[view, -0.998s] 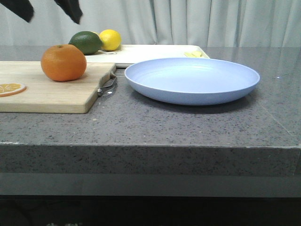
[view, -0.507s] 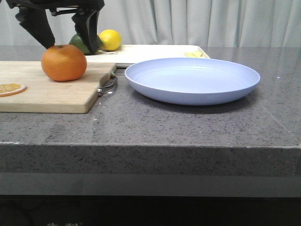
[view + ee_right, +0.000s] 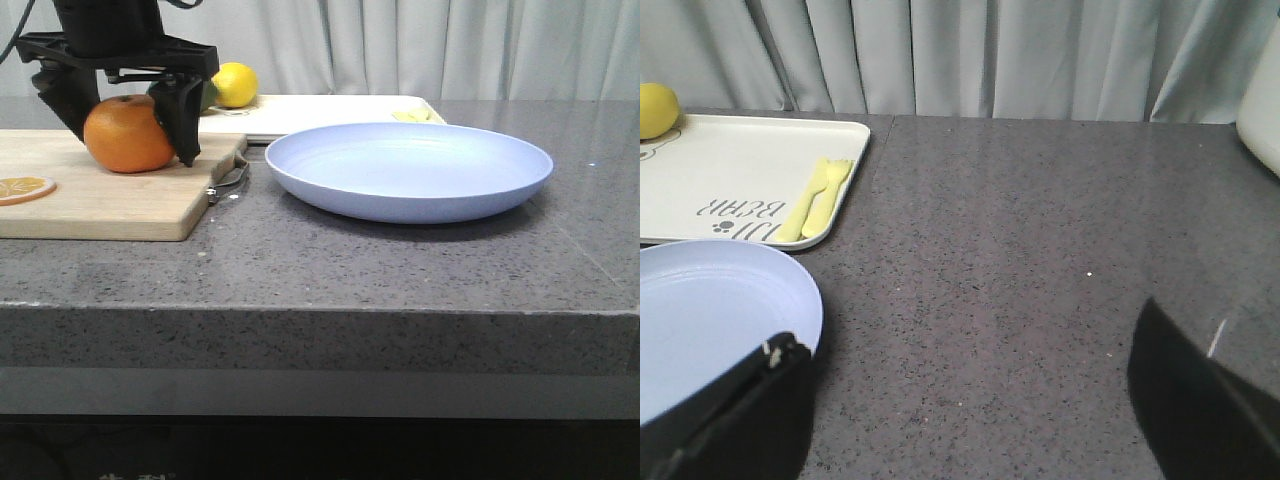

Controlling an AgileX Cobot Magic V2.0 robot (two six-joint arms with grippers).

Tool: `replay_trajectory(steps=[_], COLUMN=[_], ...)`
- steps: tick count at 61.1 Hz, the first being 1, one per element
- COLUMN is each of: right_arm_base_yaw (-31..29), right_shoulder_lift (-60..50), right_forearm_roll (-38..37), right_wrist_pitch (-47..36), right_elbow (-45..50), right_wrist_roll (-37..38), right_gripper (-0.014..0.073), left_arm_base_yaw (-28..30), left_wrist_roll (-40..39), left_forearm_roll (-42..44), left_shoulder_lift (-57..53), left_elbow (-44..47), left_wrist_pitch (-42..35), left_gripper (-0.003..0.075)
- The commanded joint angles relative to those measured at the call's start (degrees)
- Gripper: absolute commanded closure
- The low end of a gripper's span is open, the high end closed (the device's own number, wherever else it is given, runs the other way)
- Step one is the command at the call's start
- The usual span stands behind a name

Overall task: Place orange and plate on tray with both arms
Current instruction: 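Lift the orange with the left gripper and lower it onto the blue plate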

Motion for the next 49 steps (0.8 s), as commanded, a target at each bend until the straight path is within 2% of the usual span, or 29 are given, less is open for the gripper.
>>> replay_trajectory(steps=[1, 6, 14, 20, 28, 35, 49], right_arm_base_yaw=[-0.3, -0.3, -0.3, -0.3, -0.3, -0.3, -0.3], right_shoulder_lift=[0.3, 0.3, 0.3, 0.3, 0.3, 0.3, 0.3], right_forearm_roll=[0.1, 0.1, 0.1, 0.1, 0.1, 0.1, 0.1], right_wrist_pitch=[-4.9, -4.9, -4.9, -4.9, -4.9, -4.9, -4.9], right_elbow=[-2.1, -2.1, -2.1, -2.1, -2.1, -2.1, -2.1], right_wrist_roll=[-0.1, -0.1, -0.1, -0.1, -0.1, -0.1, -0.1], right_gripper=[-0.0049, -0.0049, -0.0049, -0.0049, -0.0049, -0.0049, -0.0049], left_arm_base_yaw=[-0.3, -0.3, -0.3, -0.4, -1.5, -4.4, -13.3], left_wrist_roll=[-0.4, -0.4, -0.4, -0.3, 1.8, 4.8, 5.7], left_forearm_roll=[0.3, 0.3, 0.3, 0.3, -1.0, -5.0, -7.5], left_shoulder_lift=[-2.6, -2.7, -2.7, -2.7, -2.7, -2.7, -2.0], left_elbow=[-1.9, -2.4, -3.5, -5.7, -10.2, -13.4, -14.1], left_wrist_pitch=[-0.3, -0.3, 0.3, 1.2, 2.3, 0.3, -10.3], left_gripper=[0.0135, 0.0192, 0.0335, 0.0389, 0.0393, 0.0393, 0.0393])
